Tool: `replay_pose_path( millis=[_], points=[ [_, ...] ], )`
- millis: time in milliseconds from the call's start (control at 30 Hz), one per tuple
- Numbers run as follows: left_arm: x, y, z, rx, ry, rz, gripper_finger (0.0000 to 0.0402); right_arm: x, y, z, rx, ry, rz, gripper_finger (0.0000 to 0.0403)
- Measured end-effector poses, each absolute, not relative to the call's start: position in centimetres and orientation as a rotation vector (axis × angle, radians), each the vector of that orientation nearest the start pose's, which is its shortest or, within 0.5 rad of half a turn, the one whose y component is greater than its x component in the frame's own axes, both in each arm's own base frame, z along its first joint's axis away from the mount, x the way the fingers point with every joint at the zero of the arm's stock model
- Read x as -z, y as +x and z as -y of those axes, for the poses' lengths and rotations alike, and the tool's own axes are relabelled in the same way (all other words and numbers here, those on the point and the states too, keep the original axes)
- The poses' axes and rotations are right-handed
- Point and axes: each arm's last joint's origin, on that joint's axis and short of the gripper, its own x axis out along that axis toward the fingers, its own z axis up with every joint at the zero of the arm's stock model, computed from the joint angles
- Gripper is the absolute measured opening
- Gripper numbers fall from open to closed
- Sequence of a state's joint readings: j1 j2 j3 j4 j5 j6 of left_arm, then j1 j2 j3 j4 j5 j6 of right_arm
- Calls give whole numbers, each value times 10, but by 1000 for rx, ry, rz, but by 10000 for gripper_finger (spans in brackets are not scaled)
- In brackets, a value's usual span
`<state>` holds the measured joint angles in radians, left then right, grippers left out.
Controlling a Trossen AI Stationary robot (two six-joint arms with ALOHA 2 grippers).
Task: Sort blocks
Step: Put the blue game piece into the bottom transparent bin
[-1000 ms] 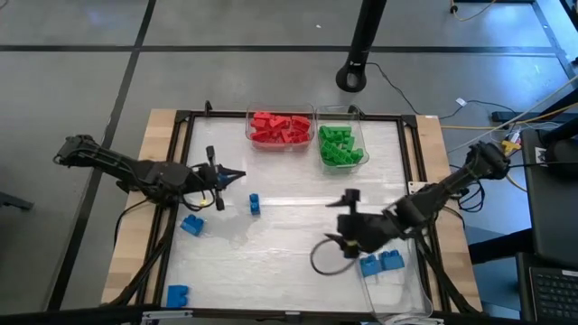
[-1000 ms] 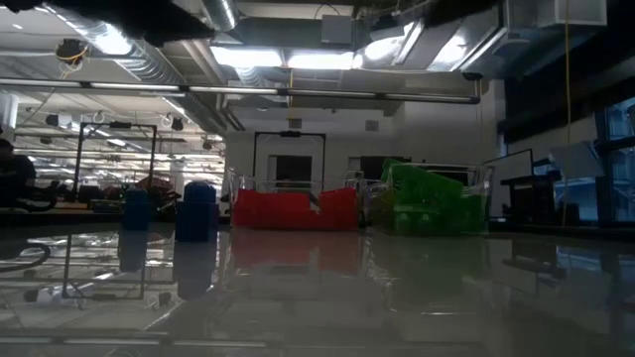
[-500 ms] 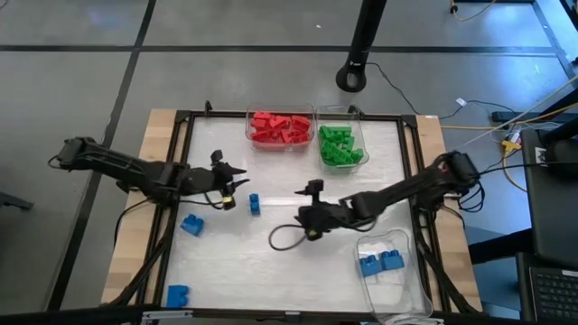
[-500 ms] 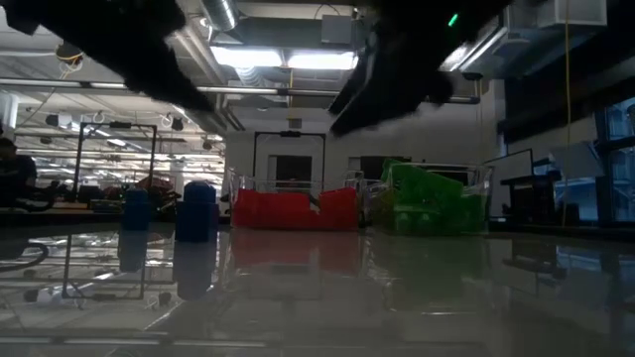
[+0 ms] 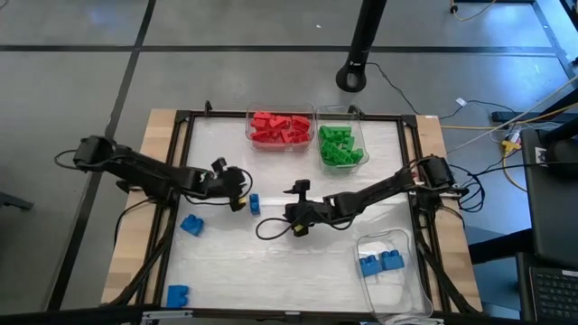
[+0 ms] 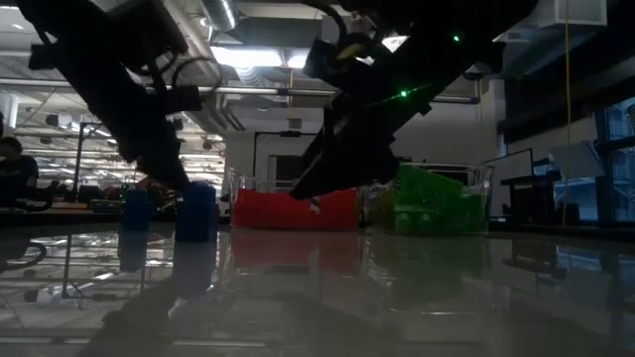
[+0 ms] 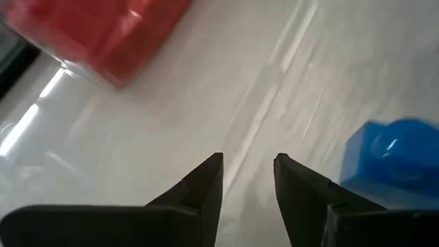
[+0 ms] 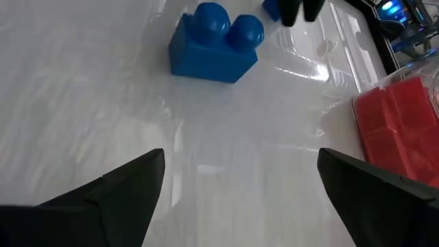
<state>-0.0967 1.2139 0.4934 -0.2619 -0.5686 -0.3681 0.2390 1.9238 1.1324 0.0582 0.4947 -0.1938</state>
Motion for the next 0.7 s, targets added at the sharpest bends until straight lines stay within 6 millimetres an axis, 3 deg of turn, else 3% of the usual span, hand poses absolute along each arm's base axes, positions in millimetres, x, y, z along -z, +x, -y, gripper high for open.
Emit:
replay_pose_path(
  millis=[333,533,700],
  points=[
    [-119,225,12,-519,-32,-921,117,-158,388,-80,181,-469,-703,381],
    [-103,247,27,-416,43,-806,116,-158,389,-81,183,-467,-694,381],
    [-103,259,40,-286,55,-700,116,-158,389,-81,180,-465,-691,381]
  ],
)
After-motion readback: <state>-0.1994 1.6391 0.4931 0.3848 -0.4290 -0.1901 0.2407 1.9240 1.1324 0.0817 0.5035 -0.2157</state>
